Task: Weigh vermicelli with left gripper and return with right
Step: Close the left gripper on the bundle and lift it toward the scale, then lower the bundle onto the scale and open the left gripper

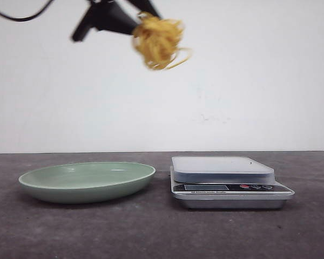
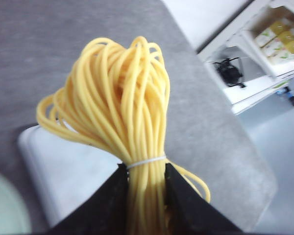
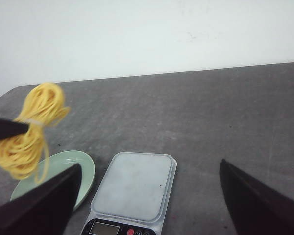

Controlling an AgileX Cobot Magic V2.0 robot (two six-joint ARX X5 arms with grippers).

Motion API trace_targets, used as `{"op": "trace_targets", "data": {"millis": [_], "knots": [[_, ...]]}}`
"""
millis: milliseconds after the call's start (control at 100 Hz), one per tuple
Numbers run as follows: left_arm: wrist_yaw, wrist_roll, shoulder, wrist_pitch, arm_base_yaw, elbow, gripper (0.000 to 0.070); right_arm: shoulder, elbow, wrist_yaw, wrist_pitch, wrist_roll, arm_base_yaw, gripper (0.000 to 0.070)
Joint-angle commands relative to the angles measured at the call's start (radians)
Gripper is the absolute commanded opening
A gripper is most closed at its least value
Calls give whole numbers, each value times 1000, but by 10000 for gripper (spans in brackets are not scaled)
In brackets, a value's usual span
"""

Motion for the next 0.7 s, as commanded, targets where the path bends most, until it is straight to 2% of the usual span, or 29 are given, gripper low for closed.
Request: {"op": "trace_targets", "data": {"millis": [0,260,370,690], "knots": [[5,-12,63,16,-24,66,13,5,18,-3,7,-9,2,568],[6,-50,304,10,-80,259,12,5,18,-3,6,-6,2,568],[5,-76,365,11,-82,270,12,5,18,-4,5,-6,2,568],[11,-76,513,-20,-82,270,12,5,18,-5,-2,-6,2,568]]}}
